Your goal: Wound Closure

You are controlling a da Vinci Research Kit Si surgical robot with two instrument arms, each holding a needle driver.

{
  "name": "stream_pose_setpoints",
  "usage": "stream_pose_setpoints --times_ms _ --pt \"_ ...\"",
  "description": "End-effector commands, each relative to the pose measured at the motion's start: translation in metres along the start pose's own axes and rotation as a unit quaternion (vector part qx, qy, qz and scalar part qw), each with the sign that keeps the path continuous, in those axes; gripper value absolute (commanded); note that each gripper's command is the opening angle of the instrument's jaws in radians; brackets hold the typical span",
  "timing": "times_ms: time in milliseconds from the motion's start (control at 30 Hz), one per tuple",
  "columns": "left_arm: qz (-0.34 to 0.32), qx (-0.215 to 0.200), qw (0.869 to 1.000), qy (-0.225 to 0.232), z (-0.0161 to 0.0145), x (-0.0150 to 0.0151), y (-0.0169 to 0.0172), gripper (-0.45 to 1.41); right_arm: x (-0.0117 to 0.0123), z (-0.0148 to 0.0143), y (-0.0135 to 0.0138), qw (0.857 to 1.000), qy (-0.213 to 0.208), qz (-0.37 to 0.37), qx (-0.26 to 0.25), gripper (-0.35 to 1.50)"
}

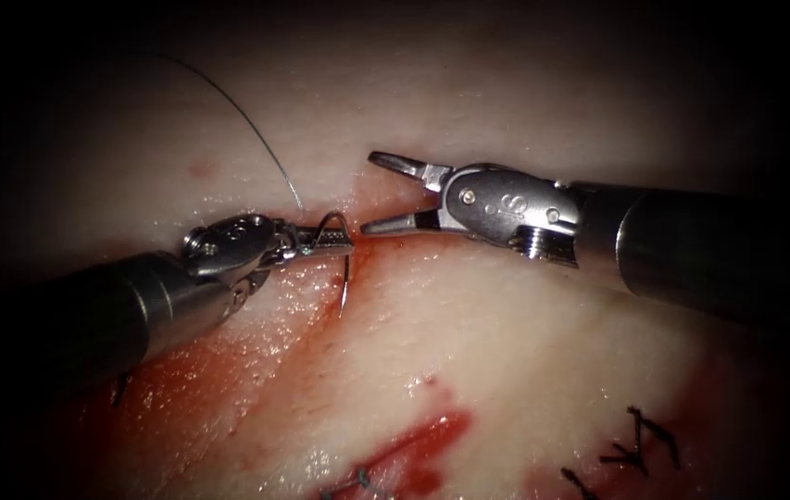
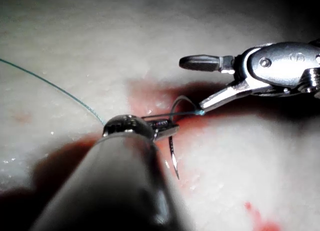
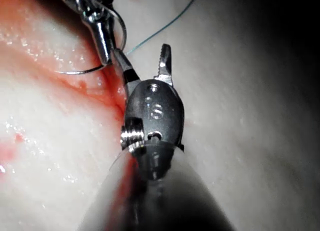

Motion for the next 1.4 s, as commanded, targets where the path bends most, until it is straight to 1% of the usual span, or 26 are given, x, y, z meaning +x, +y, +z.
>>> stream_pose_setpoints --times_ms 33,133,300,633,833,967,1133,1200,1400 --pt "0.001 0.0 1.0 0.001 0.0008 0.0006 -0.0005 -0.45 0.0002 0.0011 0.0 1.0 0.003 0.001 0.002 1.31" --pt "0.001 0.001 1.0 0.002 0.0009 0.0007 -0.0007 -0.45 0.0005 0.001 0.0 1.0 0.008 -0.001 0.002 1.31" --pt "0.001 0.002 1.0 0.002 0.001 0.0006 -0.0007 -0.45 0.0007 0.0012 -0.0002 1.0 0.02 0.0 -0.001 1.23" --pt "-0.002 0.01 1.0 0.0 0.0017 0.0007 0.0001 -0.45 0.0015 0.0025 -0.0013 0.999 0.026 -0.04 -0.011 1.09" --pt "0.005 0.011 1.0 -0.002 0.0018 0.0008 0.0005 -0.45 0.0018 0.0025 -0.0015 0.998 0.02 -0.06 -0.01 0.79" --pt "0.008 0.013 1.0 -0.001 0.0017 0.0008 0.0006 -0.45 0.0019 0.0022 -0.0016 0.997 0.013 -0.074 -0.007 0.42" --pt "0.01 0.014 1.0 -0.003 0.0017 0.0007 0.0007 -0.45 0.002 0.0023 -0.0015 0.997 0.007 -0.08 -0.012 0.41" --pt "0.01 0.016 1.0 -0.002 0.0017 0.0008 0.0008 -0.45 0.002 0.0023 -0.0015 0.996 0.005 -0.083 -0.014 0.34" --pt "0.018 0.023 1.0 -0.001 0.0016 0.0008 0.001 -0.45 0.002 0.0024 -0.0015 0.996 -0.008 -0.092 -0.016 0.34"
